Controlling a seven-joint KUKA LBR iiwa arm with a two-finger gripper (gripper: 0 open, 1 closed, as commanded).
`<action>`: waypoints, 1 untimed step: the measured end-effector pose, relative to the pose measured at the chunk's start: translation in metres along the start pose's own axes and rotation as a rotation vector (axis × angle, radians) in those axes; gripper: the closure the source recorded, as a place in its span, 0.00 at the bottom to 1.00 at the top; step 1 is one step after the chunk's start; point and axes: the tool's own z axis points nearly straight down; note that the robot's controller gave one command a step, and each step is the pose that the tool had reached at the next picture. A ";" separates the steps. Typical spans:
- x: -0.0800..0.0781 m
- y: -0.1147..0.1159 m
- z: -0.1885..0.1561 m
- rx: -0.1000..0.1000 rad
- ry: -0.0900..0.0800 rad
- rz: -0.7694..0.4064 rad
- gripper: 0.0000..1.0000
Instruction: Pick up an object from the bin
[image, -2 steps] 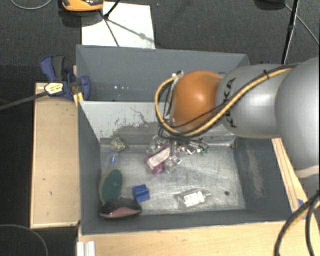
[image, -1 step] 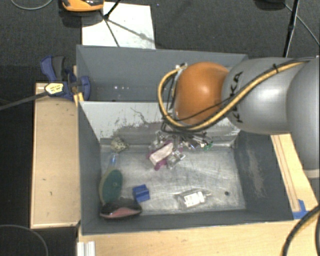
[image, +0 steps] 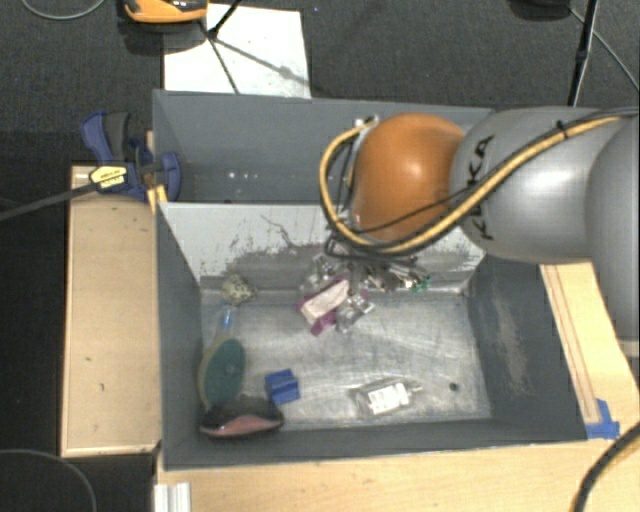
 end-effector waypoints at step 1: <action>-0.001 0.000 -0.003 0.000 -0.002 0.004 1.00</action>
Offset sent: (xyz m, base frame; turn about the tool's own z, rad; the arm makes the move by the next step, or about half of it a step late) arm 0.0000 -0.0001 0.0034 0.0000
